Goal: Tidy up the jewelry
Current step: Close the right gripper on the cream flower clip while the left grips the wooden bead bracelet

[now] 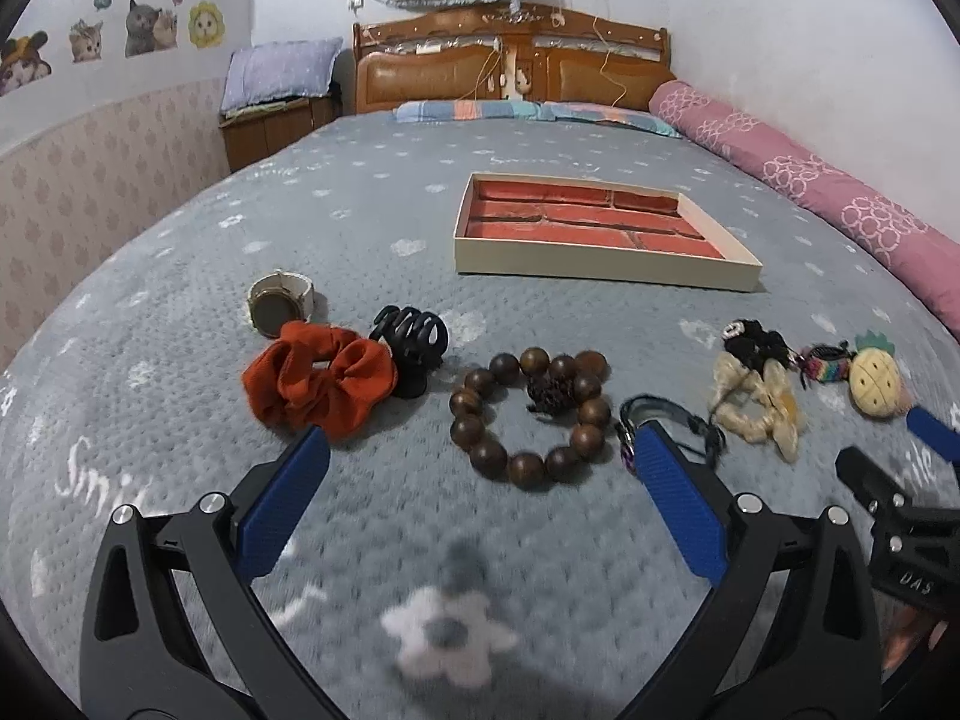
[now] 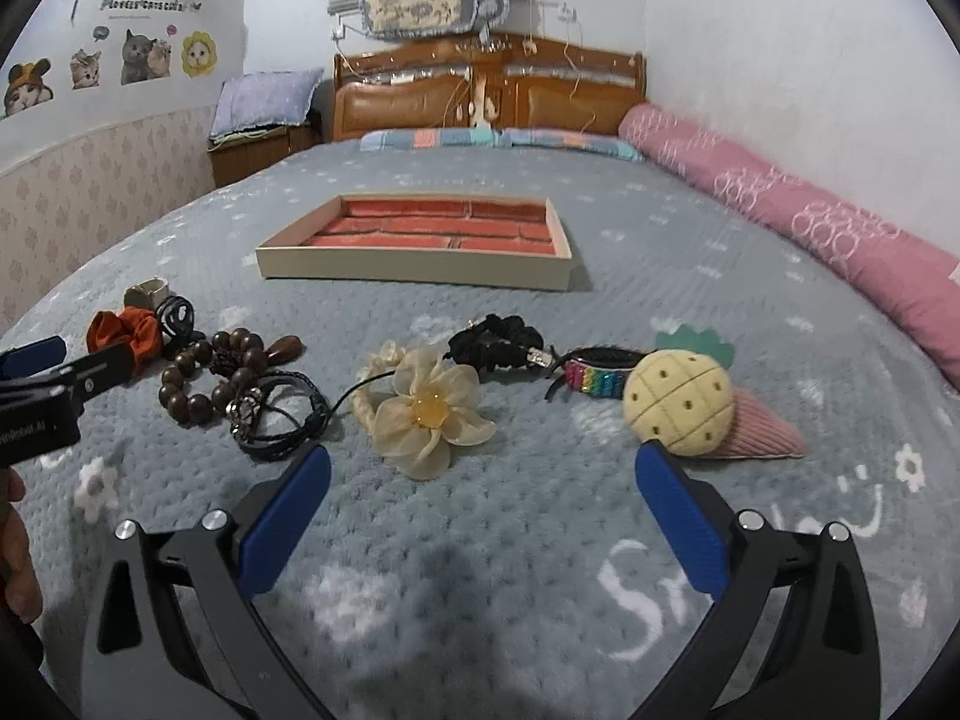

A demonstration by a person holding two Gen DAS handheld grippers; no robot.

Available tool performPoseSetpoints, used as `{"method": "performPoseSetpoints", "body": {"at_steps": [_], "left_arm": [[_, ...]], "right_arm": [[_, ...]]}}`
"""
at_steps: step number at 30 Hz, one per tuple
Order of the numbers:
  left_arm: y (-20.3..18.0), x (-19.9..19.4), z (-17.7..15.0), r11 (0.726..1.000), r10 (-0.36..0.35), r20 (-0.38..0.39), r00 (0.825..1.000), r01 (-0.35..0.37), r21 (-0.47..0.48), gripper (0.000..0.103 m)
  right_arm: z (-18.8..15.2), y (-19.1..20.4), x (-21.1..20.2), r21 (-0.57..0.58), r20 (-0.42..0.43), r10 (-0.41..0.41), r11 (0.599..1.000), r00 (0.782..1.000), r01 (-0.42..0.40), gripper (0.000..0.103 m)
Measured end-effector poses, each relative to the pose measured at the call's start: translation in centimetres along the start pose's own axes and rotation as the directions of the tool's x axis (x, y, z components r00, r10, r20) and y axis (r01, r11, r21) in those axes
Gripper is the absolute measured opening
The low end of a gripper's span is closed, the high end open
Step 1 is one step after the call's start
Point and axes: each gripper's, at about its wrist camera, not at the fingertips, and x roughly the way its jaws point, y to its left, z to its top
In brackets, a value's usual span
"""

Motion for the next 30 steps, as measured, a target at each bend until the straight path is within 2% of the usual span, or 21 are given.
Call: {"method": "performPoseSetpoints", "body": {"at_steps": [5, 10, 18, 26, 30], "left_arm": [[-0.3, 2.6, 1.4, 1.0, -0.003, -0.048, 0.999, 0.003, 0.009, 0.098], [-0.8, 4.4, 1.4, 0.999, 0.001, -0.07, 0.998, 0.002, 0.044, 0.098], [0.1, 6.4, 1.1, 0.999, -0.038, -0.121, 0.992, 0.039, 0.004, 0.098], [0.2, 8.0, 0.7, 0.999, -0.039, -0.171, 0.985, 0.038, -0.01, 0.098], [0.3, 8.7, 0.7, 0.999, -0.048, -0.189, 0.981, 0.045, -0.02, 0.094]], "right_arm": [[1.2, -0.1, 2.2, 0.011, -0.035, -0.007, 1.0, 0.999, 0.007, 0.099], [2.3, 0.7, 3.8, -0.025, -0.042, -0.021, 0.999, 0.999, 0.02, 0.099], [2.9, 1.3, 6.0, -0.044, -0.09, -0.029, 0.999, 0.995, 0.025, 0.099], [2.6, 0.9, 7.8, -0.029, -0.16, -0.023, 0.999, 0.987, 0.018, 0.098], [2.6, 0.6, 8.8, -0.009, -0.197, -0.007, 1.0, 0.98, 0.005, 0.092]]}}
